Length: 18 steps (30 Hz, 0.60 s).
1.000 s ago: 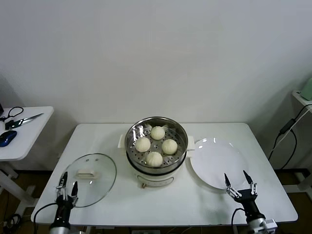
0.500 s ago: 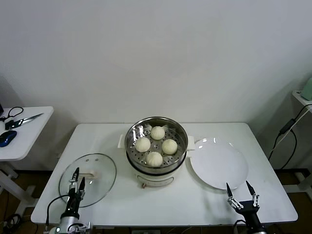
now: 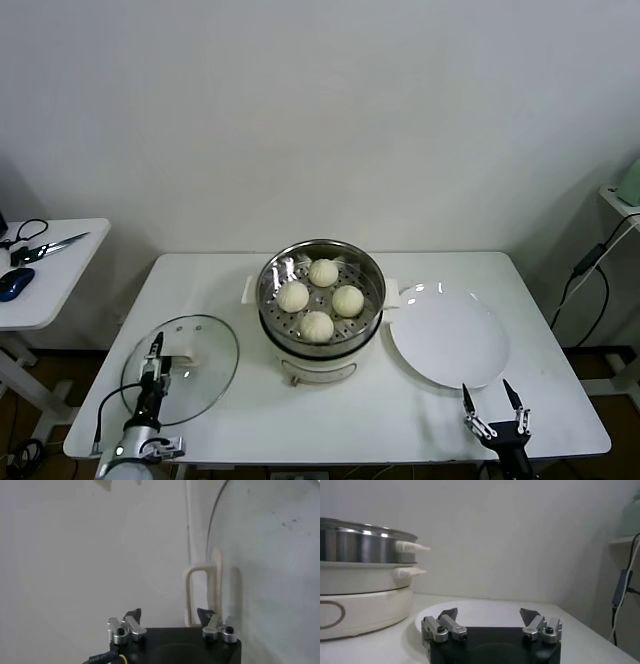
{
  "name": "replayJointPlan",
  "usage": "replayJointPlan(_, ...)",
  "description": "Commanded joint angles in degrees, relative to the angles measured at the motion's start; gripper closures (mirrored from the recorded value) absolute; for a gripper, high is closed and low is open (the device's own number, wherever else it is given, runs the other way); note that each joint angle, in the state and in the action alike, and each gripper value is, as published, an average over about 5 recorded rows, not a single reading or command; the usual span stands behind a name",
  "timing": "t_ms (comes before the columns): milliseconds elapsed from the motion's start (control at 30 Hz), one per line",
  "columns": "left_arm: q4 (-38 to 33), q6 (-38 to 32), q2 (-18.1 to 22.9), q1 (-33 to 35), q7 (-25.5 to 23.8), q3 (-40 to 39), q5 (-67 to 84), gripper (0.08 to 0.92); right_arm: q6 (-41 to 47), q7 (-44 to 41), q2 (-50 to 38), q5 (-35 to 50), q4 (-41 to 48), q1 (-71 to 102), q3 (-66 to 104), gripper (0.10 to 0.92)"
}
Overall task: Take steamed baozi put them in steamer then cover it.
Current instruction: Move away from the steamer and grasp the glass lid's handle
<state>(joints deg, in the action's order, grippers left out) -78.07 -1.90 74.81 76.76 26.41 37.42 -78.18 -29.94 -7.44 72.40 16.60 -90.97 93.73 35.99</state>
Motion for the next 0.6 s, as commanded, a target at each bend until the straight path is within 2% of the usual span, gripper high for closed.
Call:
replayJointPlan(33,2.0,0.1,-0.2,-2.7,0.0,-0.1,-0.4,0.328,-0.4,0.0,0.3,-0.6,0.0,0.3,-0.1,0.203)
replayJointPlan(600,2.5,-0.6,0.4,-0.8,0.6,0.1,-0.5,0.812,-0.2,0.6,0.5,-1.7,-0.6,0.0,0.0,0.203)
